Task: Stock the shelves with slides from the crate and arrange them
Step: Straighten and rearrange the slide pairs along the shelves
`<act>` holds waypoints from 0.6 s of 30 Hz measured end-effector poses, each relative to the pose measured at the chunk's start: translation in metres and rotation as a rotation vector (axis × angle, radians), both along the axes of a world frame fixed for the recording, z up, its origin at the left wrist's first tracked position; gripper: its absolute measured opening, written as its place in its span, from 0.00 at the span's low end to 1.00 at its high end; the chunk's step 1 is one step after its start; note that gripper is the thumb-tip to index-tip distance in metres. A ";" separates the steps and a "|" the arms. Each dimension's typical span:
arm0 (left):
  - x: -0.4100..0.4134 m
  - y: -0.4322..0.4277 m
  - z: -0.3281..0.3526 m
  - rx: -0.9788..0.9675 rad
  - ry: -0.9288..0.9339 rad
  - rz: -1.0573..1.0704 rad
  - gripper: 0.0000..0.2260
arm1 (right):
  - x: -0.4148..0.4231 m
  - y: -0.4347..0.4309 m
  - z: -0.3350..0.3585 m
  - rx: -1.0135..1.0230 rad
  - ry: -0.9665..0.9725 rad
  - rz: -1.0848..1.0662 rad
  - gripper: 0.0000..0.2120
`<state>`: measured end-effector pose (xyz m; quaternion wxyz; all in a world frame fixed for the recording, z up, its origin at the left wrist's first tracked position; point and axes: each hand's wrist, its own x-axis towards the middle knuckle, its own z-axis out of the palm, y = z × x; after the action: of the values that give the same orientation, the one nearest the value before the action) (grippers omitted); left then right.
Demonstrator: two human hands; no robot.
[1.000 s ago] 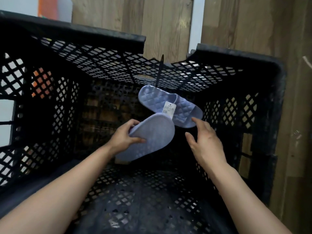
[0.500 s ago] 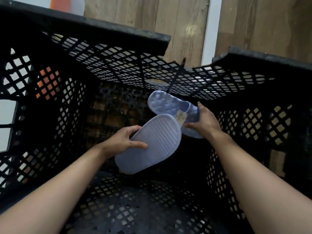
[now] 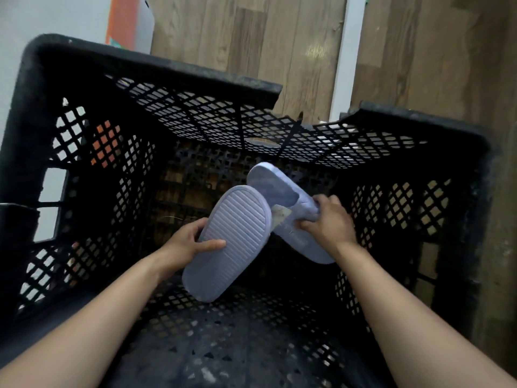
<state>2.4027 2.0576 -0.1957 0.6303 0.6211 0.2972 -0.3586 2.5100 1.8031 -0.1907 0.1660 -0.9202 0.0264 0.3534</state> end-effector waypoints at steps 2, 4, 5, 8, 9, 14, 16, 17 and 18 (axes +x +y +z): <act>-0.001 -0.001 0.022 -0.001 -0.004 0.022 0.39 | -0.008 -0.001 0.024 0.038 0.030 -0.038 0.24; -0.002 -0.005 0.050 0.014 -0.020 0.023 0.37 | -0.017 -0.005 0.053 0.101 0.027 -0.081 0.23; -0.001 -0.006 0.065 0.024 -0.030 0.016 0.36 | -0.020 -0.007 0.070 0.127 0.012 -0.103 0.22; 0.002 -0.013 0.114 0.011 -0.078 0.011 0.31 | -0.028 -0.012 0.123 0.190 -0.011 -0.183 0.17; 0.003 -0.015 0.131 0.003 -0.094 0.020 0.29 | -0.030 -0.013 0.142 0.214 -0.012 -0.214 0.15; 0.010 -0.019 0.224 -0.022 -0.152 0.024 0.33 | -0.041 -0.013 0.239 0.289 -0.039 -0.317 0.15; 0.015 -0.017 0.263 -0.028 -0.174 0.025 0.36 | -0.043 -0.014 0.278 0.306 -0.069 -0.336 0.17; 0.017 -0.016 0.283 -0.030 -0.188 0.019 0.37 | -0.045 -0.014 0.297 0.317 -0.084 -0.344 0.18; 0.020 -0.015 0.304 -0.032 -0.201 0.007 0.38 | -0.046 -0.015 0.316 0.320 -0.102 -0.346 0.19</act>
<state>2.4225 2.0423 0.1080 0.6680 0.6428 0.2289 -0.2969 2.4640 1.7886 0.1253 0.3688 -0.8807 0.1191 0.2724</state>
